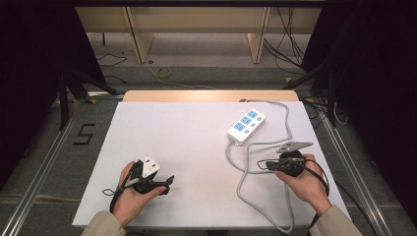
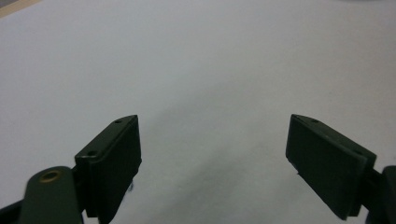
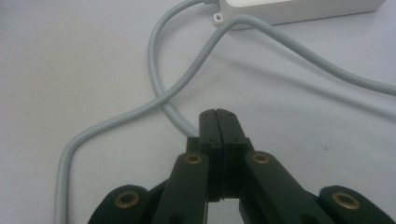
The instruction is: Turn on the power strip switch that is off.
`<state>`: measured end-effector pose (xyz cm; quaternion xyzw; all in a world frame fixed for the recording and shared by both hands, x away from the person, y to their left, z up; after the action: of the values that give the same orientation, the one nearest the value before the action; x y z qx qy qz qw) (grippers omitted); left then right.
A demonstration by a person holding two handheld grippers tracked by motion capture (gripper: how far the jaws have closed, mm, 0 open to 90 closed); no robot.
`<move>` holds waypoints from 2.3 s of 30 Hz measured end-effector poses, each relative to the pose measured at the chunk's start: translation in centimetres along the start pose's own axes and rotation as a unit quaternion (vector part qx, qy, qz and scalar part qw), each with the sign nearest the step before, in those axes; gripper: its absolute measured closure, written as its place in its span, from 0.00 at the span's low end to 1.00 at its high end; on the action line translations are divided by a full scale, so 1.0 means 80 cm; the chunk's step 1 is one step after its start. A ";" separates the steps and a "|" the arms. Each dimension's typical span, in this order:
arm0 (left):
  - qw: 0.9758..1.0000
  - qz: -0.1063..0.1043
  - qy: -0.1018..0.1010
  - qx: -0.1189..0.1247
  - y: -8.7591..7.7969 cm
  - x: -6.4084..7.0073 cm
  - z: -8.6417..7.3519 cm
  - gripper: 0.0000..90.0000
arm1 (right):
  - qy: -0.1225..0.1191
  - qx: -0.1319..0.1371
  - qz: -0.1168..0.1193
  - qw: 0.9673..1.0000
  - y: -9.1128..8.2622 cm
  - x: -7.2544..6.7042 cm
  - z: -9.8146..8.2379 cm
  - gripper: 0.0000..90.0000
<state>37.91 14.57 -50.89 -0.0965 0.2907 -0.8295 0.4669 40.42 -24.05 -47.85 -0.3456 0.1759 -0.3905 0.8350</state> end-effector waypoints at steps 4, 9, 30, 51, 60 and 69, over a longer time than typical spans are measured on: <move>1.000 0.003 -0.002 0.002 -0.001 -0.001 0.000 0.20 | -0.005 -0.005 -0.006 1.000 0.000 0.005 0.012 1.00; 1.000 0.004 0.000 0.003 0.000 -0.001 0.002 0.20 | -0.007 -0.011 -0.010 1.000 0.001 0.008 0.020 1.00; 1.000 0.007 0.002 0.003 0.000 -0.002 0.002 0.20 | -0.010 -0.028 -0.022 0.999 0.009 0.017 0.041 1.00; 1.000 0.012 0.001 0.004 -0.001 -0.005 0.002 0.20 | -0.011 -0.040 -0.036 0.998 0.022 0.035 0.066 1.00; 1.000 0.014 0.001 0.003 -0.001 -0.005 0.001 0.20 | -0.009 -0.044 -0.041 0.998 0.030 0.043 0.076 1.00; 1.000 0.016 0.001 0.003 -0.001 -0.006 0.001 0.20 | -0.005 -0.046 -0.046 0.998 0.035 0.050 0.084 1.00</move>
<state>38.12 14.96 -50.70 -0.0899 0.2902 -0.8231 0.4798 48.22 -22.89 -45.24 -0.3929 0.1736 -0.4180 0.8005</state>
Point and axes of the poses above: each handheld gripper's, and its own axes: y roughly forward along the jaws, z roughly out of its top, x roughly to its right, the point moved 6 cm from there along y, roughly forward along the jaws, and after that the axes turned 4 degrees about x, right-handed, at the moved point
